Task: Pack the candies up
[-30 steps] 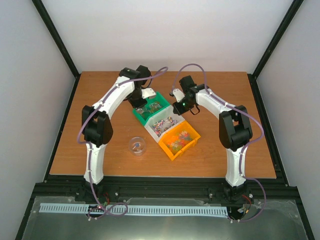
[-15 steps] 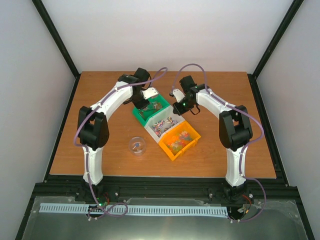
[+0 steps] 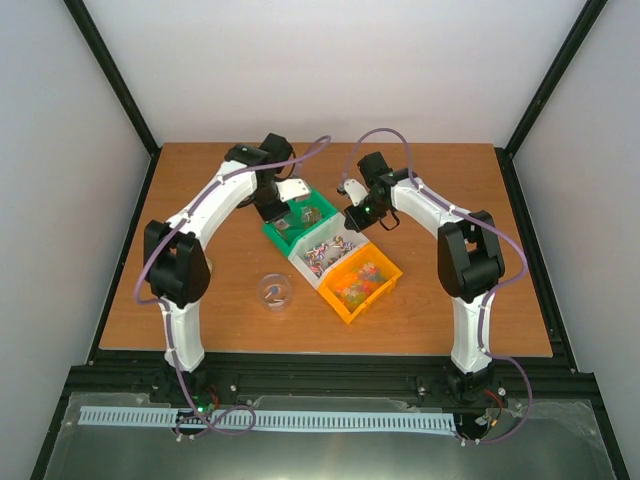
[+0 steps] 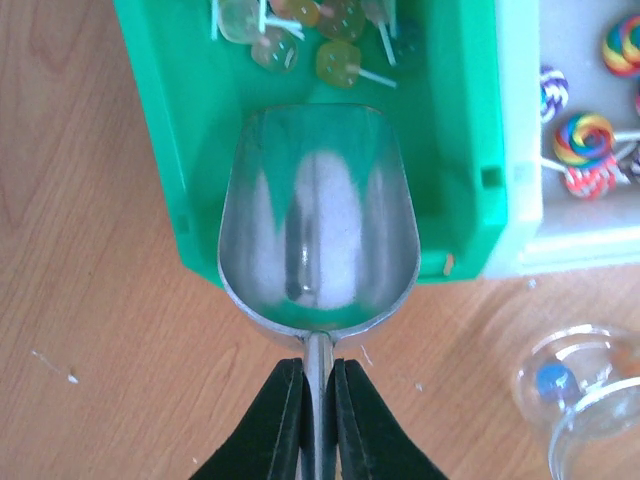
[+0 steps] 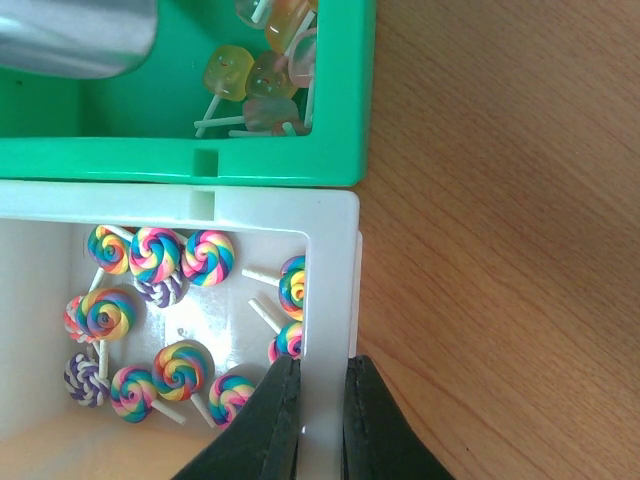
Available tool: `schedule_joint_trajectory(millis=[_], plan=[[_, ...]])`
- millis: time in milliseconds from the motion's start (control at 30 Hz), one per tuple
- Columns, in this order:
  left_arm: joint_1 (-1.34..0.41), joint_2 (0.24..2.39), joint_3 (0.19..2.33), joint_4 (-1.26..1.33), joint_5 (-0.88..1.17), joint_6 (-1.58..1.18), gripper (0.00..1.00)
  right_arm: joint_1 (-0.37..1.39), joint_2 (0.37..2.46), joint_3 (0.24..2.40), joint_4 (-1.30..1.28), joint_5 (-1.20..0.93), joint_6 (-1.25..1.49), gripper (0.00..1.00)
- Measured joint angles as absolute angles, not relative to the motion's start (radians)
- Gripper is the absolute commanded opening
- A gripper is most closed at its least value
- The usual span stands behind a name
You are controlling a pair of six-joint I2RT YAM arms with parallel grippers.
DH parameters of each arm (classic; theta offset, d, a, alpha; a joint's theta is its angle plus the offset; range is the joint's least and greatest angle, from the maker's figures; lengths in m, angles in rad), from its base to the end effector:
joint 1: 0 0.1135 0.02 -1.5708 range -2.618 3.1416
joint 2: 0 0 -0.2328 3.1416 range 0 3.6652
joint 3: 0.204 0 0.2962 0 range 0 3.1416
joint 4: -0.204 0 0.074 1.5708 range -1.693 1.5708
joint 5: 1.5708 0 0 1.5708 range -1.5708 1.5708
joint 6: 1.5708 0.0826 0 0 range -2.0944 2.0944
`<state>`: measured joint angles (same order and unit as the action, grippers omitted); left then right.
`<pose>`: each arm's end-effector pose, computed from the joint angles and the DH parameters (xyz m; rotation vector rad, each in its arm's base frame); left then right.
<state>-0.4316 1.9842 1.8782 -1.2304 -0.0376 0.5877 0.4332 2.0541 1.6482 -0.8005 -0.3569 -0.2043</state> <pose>0.4052 -0.1832 0.2034 1.4140 2.5431 0.0812 0.4166 0.2245 0.1188 -0.9552 2.6011 0.5545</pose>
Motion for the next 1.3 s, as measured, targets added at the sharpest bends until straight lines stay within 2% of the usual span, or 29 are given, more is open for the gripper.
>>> schedule_joint_trajectory(millis=[333, 700, 833, 1300], plan=[[-0.424, 1.991, 1.839, -1.269, -0.045, 0.634, 0.01, 0.433, 2.054, 1.648, -0.806, -0.368, -0.213, 0.03], [-0.417, 1.985, 1.770, -1.168, -0.017, 0.634, 0.01, 0.430, 2.056, 1.649, -0.816, -0.387, -0.244, 0.03], [-0.410, 1.970, 1.674, -0.992, 0.038, 0.632, 0.01, 0.426, 2.062, 1.654, -0.821, -0.403, -0.251, 0.03], [-0.392, 1.918, 1.447, -0.636, 0.191, 0.609, 0.01, 0.418, 2.065, 1.662, -0.836, -0.404, -0.266, 0.03]])
